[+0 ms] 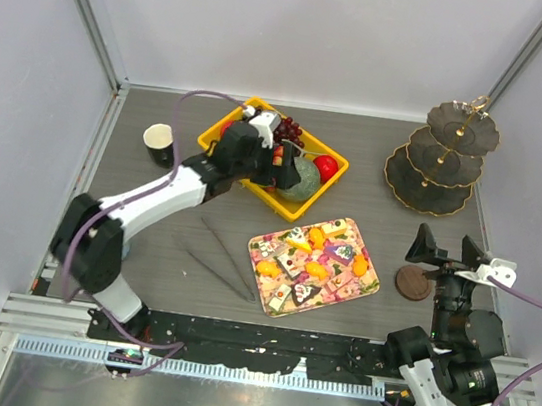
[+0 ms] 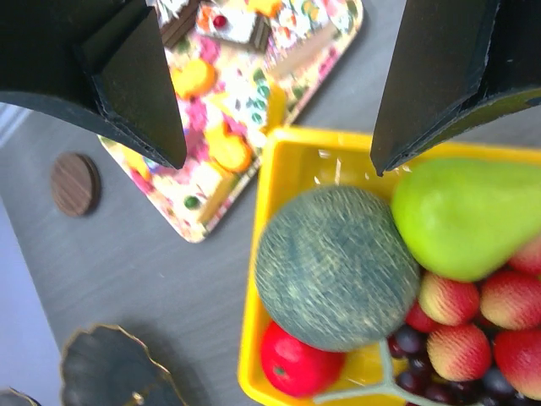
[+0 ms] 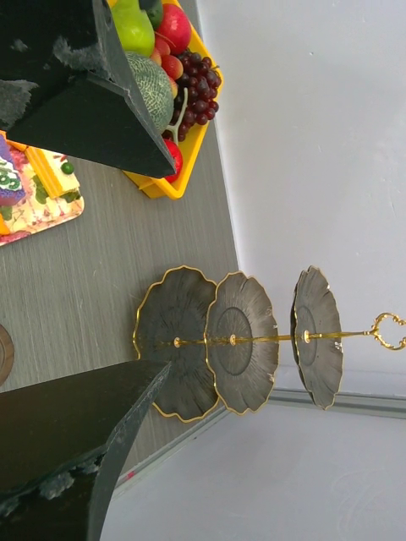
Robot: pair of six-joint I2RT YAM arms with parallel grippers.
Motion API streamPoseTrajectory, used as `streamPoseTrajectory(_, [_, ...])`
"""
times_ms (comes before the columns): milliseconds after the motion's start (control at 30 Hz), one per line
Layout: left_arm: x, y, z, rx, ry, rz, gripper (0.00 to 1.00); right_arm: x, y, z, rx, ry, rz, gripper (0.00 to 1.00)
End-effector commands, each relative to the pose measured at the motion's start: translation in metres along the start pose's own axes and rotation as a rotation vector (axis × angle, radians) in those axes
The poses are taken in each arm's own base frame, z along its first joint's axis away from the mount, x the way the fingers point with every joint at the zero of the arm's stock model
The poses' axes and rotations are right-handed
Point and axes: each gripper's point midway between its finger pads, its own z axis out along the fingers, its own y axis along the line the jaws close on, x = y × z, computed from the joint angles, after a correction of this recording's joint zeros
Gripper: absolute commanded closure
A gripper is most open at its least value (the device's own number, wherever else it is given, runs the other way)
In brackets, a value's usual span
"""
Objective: Serve the afternoon tea
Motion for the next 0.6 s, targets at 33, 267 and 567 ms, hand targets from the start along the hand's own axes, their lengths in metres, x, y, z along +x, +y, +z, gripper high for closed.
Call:
streamPoseTrajectory(33, [0.036,-0.03,-0.041,0.073,0.019,0.078,0.01,-0.017,0.001,-0.006,-0.02,-0.068,0.025,0.04])
streamPoseTrajectory(267, [0.094,-0.031,-0.021,0.121,0.122,-0.023,0.01,-0.016,-0.001,-0.006,-0.014,-0.065,0.016,0.05])
streamPoseTrajectory(567, [0.084,-0.029,0.033,0.131,0.148,-0.066,0.01,-0.012,0.001,-0.004,-0.017,-0.042,0.008,0.05])
